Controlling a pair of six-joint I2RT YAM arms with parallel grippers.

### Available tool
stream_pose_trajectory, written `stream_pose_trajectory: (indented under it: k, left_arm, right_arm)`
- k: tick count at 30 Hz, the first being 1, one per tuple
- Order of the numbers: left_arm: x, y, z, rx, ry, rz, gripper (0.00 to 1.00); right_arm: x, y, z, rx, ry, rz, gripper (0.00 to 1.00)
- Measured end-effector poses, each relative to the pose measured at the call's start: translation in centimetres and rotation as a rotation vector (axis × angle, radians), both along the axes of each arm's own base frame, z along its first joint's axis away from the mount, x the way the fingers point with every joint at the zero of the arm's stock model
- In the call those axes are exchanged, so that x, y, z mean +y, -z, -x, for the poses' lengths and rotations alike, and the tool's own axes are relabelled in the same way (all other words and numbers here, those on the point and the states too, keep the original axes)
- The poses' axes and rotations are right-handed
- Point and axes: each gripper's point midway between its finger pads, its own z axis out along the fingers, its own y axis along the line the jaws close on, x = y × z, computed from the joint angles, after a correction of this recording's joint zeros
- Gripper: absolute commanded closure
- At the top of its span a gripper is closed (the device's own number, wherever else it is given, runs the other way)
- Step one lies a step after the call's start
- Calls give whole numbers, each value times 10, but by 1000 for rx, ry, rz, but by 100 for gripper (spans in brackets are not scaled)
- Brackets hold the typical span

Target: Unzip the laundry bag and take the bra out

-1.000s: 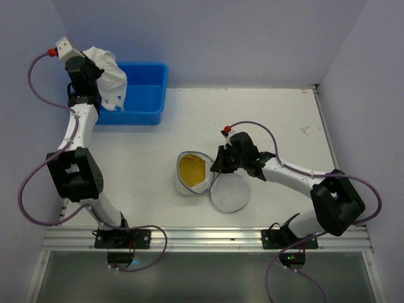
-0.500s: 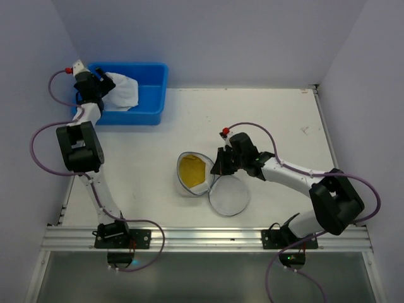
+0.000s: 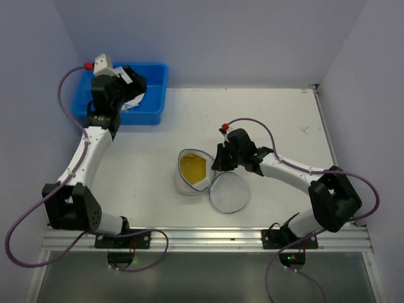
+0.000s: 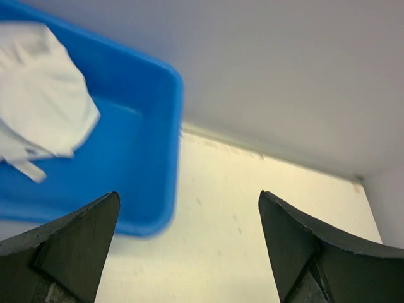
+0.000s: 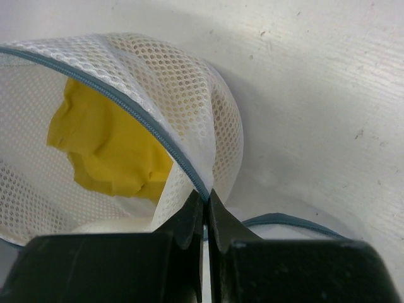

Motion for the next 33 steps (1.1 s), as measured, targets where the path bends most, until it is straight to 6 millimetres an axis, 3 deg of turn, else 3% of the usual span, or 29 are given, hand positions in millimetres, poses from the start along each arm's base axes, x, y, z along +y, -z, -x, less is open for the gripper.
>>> stream_pose_trajectory:
  k: [2,9,14,17,21,25,31,33]
  left_arm:
    - [-42,6,34,18,94,19,10]
    - [-188,60,153,177,482,34,21]
    - [-238,86,207,255,615,21,34]
    - [-255,106,223,305,640,-2,39]
    - [-262,141,227,386,622,-63,47]
    - [-241,176,225,469,522,-150,47]
    - [-212,208,219,542,388,-283,38]
    - [-206,214,217,554,361,-314,27]
  right_arm:
    - [0,-2,-4,-7,9,10,100]
    - [2,-13,-14,-37,27,13,100]
    - [1,-9,-16,-32,33,24,100]
    - [0,-9,-17,-37,40,29,100]
    - [-1,-8,-17,-38,45,34,100]
    - [-4,-2,-15,-29,47,44,100]
    - [-10,10,-7,-7,49,66,100]
    - [-12,11,-6,-10,51,69,100]
